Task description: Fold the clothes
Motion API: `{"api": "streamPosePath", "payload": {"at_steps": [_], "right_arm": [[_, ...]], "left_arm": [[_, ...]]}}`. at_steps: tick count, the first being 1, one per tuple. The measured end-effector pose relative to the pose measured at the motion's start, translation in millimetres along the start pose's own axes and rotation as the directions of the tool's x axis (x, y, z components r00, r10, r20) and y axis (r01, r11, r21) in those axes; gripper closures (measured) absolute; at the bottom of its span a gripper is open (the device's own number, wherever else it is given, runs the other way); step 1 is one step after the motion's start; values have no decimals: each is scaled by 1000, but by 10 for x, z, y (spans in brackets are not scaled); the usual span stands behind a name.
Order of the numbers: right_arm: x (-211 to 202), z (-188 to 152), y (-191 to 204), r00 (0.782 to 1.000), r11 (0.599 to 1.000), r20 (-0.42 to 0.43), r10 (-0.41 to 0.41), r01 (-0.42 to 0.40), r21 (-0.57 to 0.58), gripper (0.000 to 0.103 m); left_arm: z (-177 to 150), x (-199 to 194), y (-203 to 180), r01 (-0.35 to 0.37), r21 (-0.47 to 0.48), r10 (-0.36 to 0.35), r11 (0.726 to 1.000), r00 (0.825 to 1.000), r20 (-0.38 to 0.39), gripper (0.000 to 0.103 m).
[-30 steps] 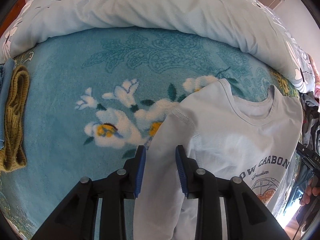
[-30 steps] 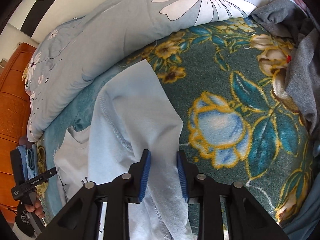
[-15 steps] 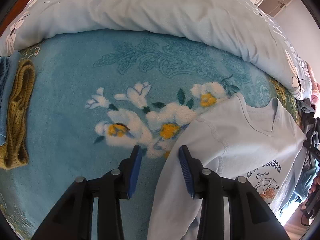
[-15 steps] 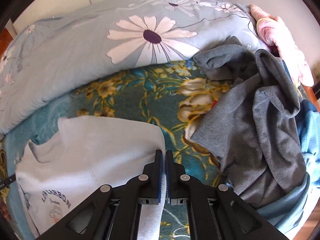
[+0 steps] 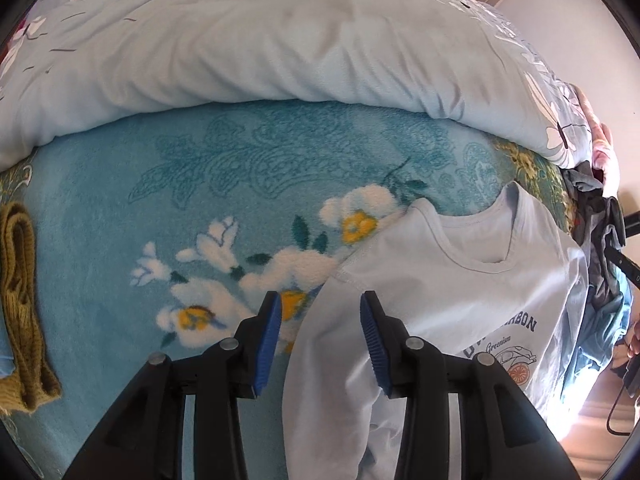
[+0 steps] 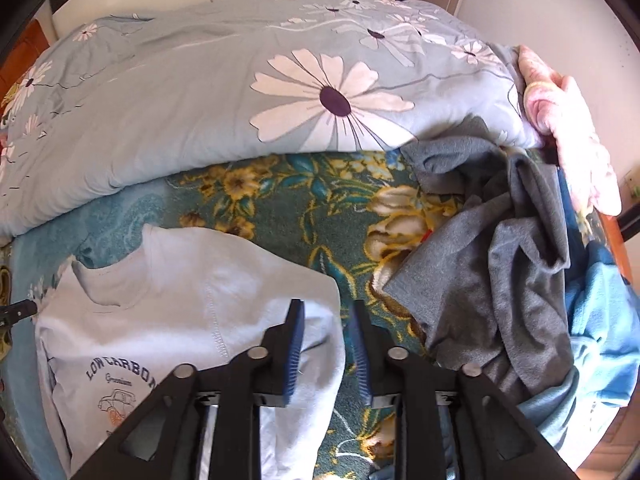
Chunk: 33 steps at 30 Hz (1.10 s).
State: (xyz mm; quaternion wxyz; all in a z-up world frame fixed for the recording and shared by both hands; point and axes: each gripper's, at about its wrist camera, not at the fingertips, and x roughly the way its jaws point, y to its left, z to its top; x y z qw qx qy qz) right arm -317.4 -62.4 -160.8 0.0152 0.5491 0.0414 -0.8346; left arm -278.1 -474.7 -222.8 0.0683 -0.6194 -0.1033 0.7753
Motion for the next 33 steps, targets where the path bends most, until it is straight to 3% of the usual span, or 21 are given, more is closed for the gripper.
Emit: {"api": "streamPosePath", "payload": {"at_steps": [3, 8, 15, 23, 25, 28, 33], "right_arm": [[129, 145, 238, 994, 987, -31, 106, -109, -122, 63], [707, 423, 739, 972, 927, -124, 199, -228, -297, 63], [1190, 575, 1022, 954, 871, -217, 205, -279, -403, 63], [1279, 429, 1127, 948, 829, -254, 193, -296, -474, 62], [1257, 396, 1123, 947, 826, -254, 198, -301, -477, 64], [1218, 340, 1119, 946, 817, -256, 198, -304, -490, 79], [1152, 265, 1114, 947, 805, -252, 200, -305, -508, 94]], "left_arm": [[96, 158, -130, 20, 29, -19, 999, 999, -34, 58], [181, 332, -271, 17, 83, -12, 996, 998, -69, 58], [152, 512, -435, 42, 171, -23, 984, 993, -113, 58], [179, 599, -507, 39, 219, -10, 975, 991, -133, 59], [223, 719, -597, 11, 248, 21, 969, 992, -123, 60], [248, 792, -673, -74, 294, 102, 953, 991, -82, 60], [235, 855, -670, -41, 270, 73, 962, 991, -109, 60]]}}
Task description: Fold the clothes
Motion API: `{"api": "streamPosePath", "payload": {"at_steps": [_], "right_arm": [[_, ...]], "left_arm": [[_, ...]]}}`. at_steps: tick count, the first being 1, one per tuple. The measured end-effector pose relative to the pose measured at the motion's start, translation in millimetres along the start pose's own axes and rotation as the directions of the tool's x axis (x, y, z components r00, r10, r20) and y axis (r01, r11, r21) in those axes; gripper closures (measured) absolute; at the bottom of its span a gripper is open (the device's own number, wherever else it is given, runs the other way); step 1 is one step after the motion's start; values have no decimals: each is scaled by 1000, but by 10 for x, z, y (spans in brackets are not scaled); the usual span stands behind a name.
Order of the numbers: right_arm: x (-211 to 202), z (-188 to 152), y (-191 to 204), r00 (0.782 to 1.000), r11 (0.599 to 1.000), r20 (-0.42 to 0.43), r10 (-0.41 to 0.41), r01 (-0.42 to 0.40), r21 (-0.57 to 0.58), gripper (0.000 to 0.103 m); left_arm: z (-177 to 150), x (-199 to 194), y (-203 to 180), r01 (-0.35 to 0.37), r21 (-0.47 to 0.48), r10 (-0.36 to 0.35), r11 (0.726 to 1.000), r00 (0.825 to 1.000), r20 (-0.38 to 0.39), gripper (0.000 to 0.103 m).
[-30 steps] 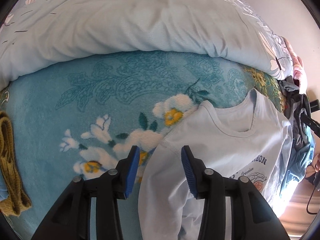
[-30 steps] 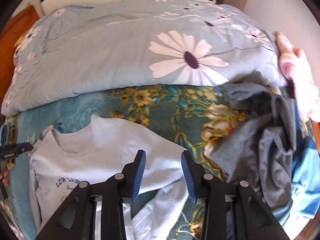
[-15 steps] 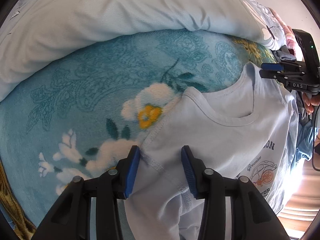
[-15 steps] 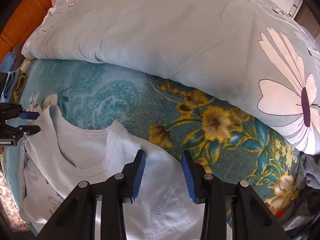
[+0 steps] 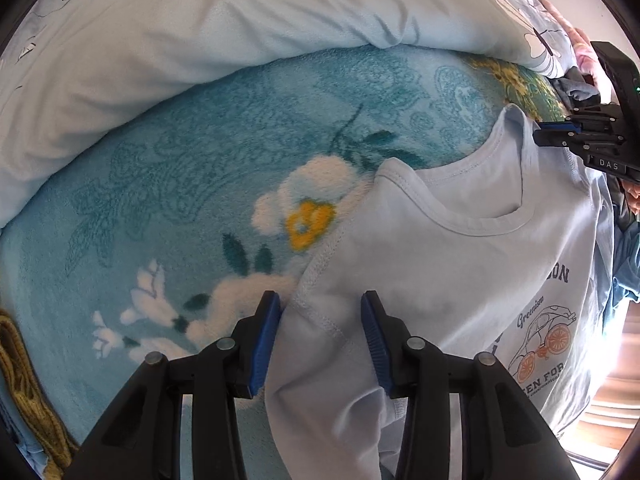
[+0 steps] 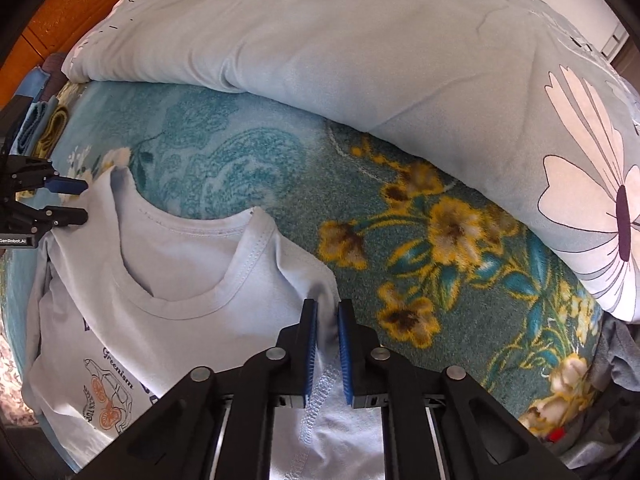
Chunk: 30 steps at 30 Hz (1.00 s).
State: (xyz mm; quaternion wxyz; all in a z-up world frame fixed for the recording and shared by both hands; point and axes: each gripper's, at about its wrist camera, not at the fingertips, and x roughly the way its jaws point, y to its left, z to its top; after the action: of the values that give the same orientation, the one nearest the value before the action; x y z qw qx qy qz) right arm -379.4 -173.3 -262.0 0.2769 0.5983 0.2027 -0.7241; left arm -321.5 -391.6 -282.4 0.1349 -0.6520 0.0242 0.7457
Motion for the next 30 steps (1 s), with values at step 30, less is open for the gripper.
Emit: {"api": "streamPosePath", "payload": {"at_steps": [30], "right_arm": [[-684, 946, -57, 950, 986, 280, -137, 106, 126, 99]], "left_arm": [[818, -616, 452, -335, -104, 351, 936, 897, 267, 98]]}}
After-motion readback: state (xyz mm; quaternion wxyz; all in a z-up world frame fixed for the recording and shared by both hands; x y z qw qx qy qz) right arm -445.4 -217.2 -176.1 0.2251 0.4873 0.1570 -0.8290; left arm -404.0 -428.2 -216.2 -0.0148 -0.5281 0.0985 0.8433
